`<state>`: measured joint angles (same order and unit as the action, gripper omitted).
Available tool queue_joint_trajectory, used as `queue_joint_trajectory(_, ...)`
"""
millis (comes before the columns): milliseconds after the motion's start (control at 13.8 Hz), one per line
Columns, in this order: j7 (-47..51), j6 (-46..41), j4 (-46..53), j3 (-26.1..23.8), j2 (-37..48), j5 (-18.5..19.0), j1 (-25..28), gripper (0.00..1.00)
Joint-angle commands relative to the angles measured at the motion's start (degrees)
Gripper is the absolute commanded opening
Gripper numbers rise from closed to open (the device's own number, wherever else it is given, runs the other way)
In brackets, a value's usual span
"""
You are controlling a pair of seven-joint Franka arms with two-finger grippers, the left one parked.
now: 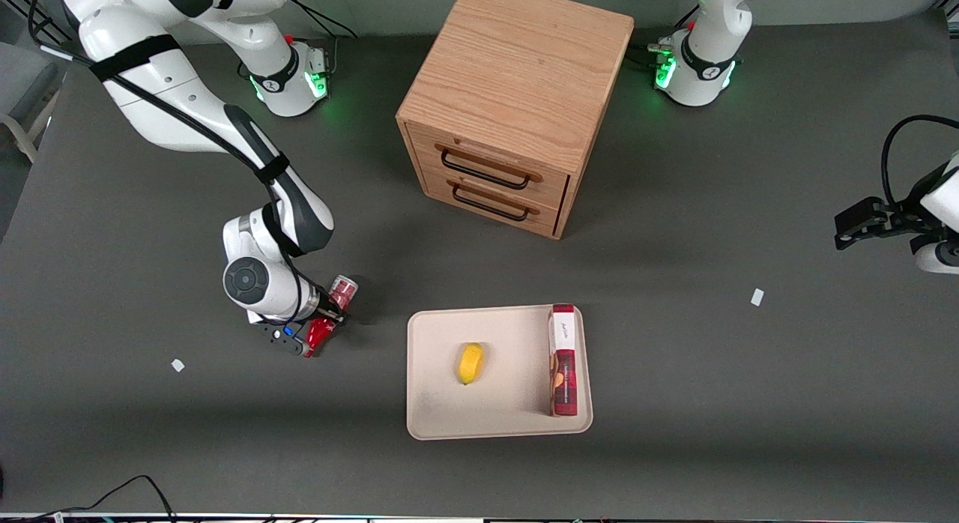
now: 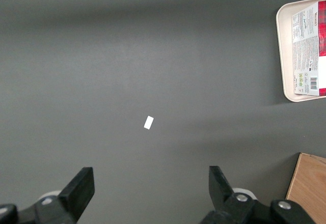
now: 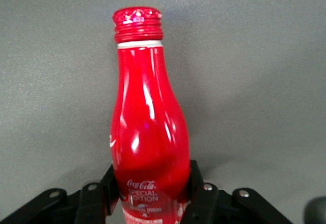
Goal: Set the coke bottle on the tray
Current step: 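Close the right gripper around the red bottle's body, then lift the red bottle upright with the right gripper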
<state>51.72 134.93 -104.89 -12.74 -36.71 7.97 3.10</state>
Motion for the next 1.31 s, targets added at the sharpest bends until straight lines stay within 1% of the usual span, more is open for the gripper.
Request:
queue_joint_trajectory(0,1.37,-0.54,0.38,-0.62,1.90,1.70,0.42,0.00)
queue_joint_trajectory(145,-0.56,-4.13,0.47,-0.97,5.84,1.70,0.33,0.00)
queue_joint_trajectory(218,-3.44,-5.89,0.56,-1.76,8.39,1.26,-0.02,0.00)
queue_joint_trajectory(435,-9.60,-14.93,2.66,-2.11,16.03,0.82,0.33,0.00)
queue_joint_trajectory(508,-11.45,-17.57,4.15,-2.99,17.88,-0.57,0.24,0.00)
queue_joint_trajectory(653,-15.67,-24.42,11.24,-3.26,19.66,-5.14,0.50,0.00)
queue_joint_trajectory(726,-17.08,-28.20,16.33,-3.43,18.88,-6.20,1.20,0.00)
queue_joint_trajectory(871,-18.06,-31.30,23.90,-5.88,15.46,-6.13,2.08,0.00)
queue_joint_trajectory(1016,-18.06,-31.14,29.62,-8.61,9.59,-5.69,2.96,0.00)
queue_joint_trajectory(1234,-18.76,-29.65,37.28,-9.24,-1.66,-5.34,6.56,0.00)
